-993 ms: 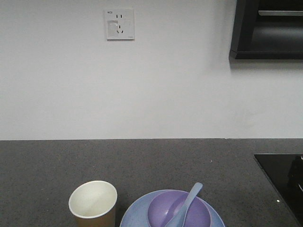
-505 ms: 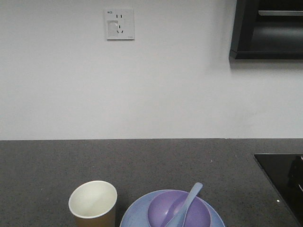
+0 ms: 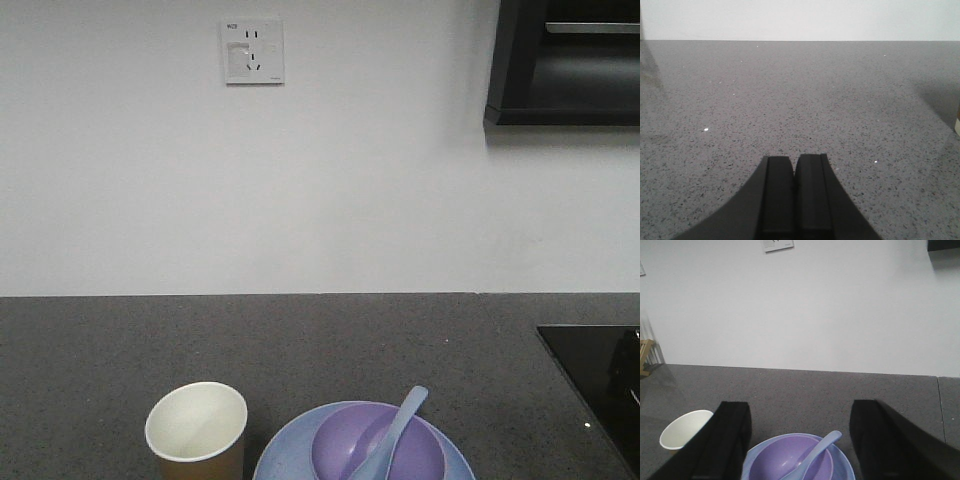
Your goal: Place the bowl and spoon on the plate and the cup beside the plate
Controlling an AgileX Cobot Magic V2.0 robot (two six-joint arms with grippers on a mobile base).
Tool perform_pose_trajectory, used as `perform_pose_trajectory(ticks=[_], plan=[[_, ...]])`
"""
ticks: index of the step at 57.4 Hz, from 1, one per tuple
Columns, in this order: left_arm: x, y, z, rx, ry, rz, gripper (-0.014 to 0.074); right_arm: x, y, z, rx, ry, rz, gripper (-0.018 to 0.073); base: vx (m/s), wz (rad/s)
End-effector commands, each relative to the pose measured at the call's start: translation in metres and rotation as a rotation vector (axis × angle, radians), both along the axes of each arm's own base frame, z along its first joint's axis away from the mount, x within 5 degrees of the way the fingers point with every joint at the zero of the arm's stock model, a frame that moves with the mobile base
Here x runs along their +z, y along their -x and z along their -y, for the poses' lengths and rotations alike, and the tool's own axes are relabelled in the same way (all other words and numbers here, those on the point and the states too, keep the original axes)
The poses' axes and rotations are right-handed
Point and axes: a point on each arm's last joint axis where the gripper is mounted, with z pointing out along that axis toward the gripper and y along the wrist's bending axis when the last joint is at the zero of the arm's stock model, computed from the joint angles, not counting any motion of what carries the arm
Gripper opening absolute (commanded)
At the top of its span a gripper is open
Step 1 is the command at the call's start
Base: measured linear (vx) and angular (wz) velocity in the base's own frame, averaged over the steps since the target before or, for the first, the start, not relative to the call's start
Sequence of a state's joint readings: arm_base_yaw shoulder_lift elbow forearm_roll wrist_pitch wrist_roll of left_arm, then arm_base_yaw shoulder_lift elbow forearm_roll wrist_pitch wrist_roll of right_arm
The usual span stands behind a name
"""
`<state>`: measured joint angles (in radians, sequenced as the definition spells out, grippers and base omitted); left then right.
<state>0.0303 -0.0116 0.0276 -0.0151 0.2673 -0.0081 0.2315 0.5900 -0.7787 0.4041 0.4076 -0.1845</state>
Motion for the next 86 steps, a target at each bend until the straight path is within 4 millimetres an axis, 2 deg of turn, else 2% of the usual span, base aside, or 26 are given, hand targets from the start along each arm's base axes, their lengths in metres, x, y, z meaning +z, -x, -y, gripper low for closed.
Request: perform_pose_trajectory(ticks=[1,7,12,23,30,36,50,60,86], plan=[[0.001,-0.001,0.000,0.006,0.013,0.069,-0.0007,0.019,0.001,0.007,-0.067,0.023,0.154,0.0483,0.00,0.00],[0.001,-0.001,0.000,0.006,0.013,0.069,-0.0007,0.018,0.013,0.017,-0.145,0.074,0.202,0.0449,0.00,0.00],[0.001,-0.001,0.000,0.006,0.013,0.069,-0.0007,0.004,0.024,0.028,-0.254,0.107,0.220,0.0401,0.00,0.00],[0.001,-0.001,0.000,0.006,0.013,0.069,-0.0006,-0.056,0.052,0.043,-0.460,0.235,0.226,0.0232,0.00,0.00],[0.001,-0.001,0.000,0.006,0.013,0.069,-0.0006,-0.093,0.060,0.045,-0.497,0.341,0.262,0.0102,0.00,0.00],[0.001,-0.001,0.000,0.006,0.013,0.069,-0.0006,-0.122,0.063,0.044,-0.493,0.344,0.303,-0.0010,0.00,0.00],[0.001,-0.001,0.000,0.006,0.013,0.069,-0.0006,-0.178,0.052,0.040,-0.420,0.246,0.376,-0.0009,0.00,0.00],[0.001,-0.001,0.000,0.006,0.013,0.069,-0.0006,-0.184,0.051,0.039,-0.387,0.224,0.327,-0.0009,0.00,0.00],[0.001,-0.001,0.000,0.006,0.013,0.069,-0.0006,-0.184,0.051,0.039,-0.388,0.224,0.328,-0.0009,0.00,0.00]])
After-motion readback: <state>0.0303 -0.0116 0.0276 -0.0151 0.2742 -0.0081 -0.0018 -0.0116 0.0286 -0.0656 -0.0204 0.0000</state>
